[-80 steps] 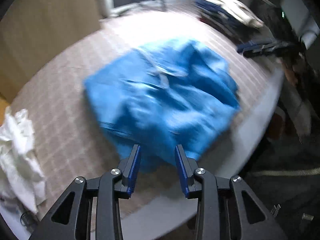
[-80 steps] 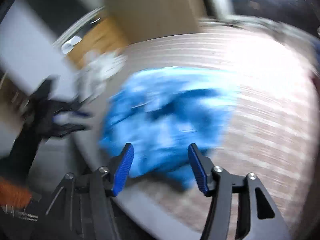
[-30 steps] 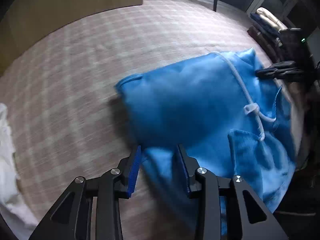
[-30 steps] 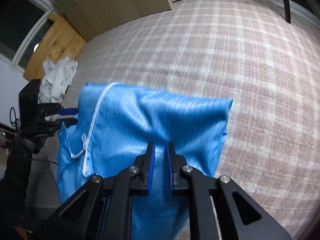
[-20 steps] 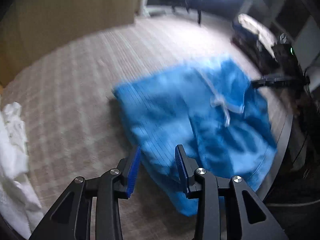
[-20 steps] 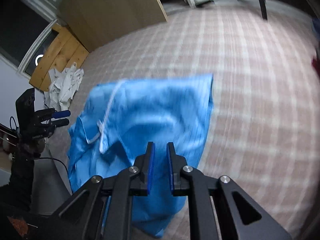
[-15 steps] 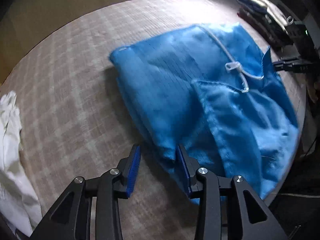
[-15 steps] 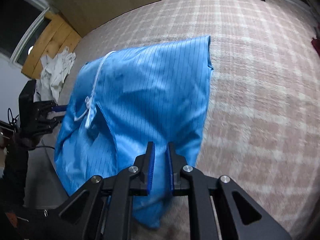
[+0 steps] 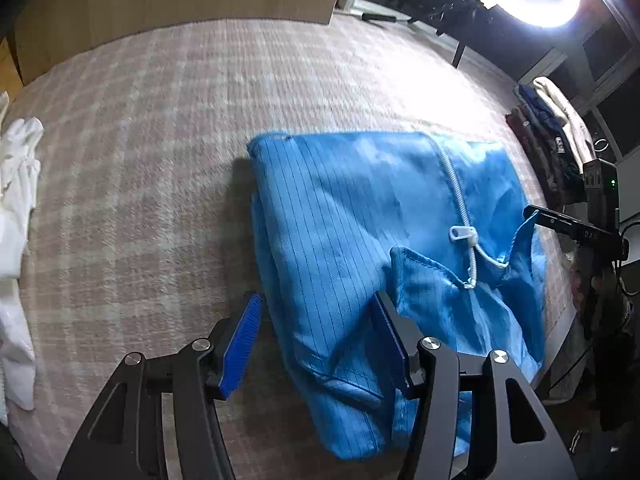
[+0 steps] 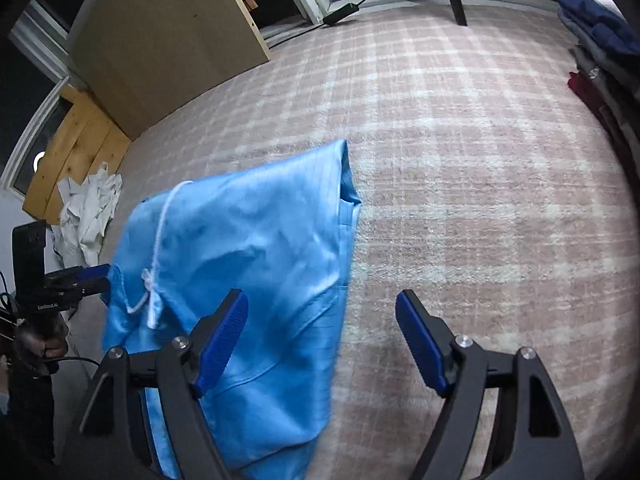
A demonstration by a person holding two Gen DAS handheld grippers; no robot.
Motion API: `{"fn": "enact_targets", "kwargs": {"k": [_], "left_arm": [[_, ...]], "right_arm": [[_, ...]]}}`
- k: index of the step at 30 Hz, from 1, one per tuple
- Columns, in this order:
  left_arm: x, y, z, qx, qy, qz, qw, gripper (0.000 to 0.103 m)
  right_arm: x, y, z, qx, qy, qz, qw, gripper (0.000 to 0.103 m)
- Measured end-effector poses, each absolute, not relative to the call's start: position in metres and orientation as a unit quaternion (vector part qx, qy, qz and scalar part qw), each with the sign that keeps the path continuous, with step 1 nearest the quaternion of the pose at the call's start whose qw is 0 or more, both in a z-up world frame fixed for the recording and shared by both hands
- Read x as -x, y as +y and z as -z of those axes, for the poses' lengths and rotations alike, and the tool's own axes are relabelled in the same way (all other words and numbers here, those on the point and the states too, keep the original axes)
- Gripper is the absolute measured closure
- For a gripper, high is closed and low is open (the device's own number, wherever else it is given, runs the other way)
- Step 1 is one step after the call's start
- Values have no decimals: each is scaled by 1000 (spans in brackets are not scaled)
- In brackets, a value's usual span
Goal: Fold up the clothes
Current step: 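Open both tools and position them at the folded coat's edge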
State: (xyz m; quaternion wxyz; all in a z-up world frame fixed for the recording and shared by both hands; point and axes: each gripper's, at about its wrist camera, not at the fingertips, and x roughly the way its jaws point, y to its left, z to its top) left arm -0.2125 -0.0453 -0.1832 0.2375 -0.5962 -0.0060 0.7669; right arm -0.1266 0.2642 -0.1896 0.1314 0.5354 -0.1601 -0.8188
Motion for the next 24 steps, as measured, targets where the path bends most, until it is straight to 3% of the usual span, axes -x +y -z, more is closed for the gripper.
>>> {"fn": "enact_targets", "kwargs": {"k": [9, 18, 24], "left_arm": [[210, -19, 199, 606, 10, -761, 230, 49], [204, -62, 168, 586, -10, -779, 224, 48], [207, -79, 181, 602, -56, -764, 226, 47]], "right_arm": [[136, 243, 187, -539, -110, 823, 143, 27], [127, 279, 155, -532, -170, 818, 140, 27], [109, 294, 177, -549, -185, 804, 134, 27]]}}
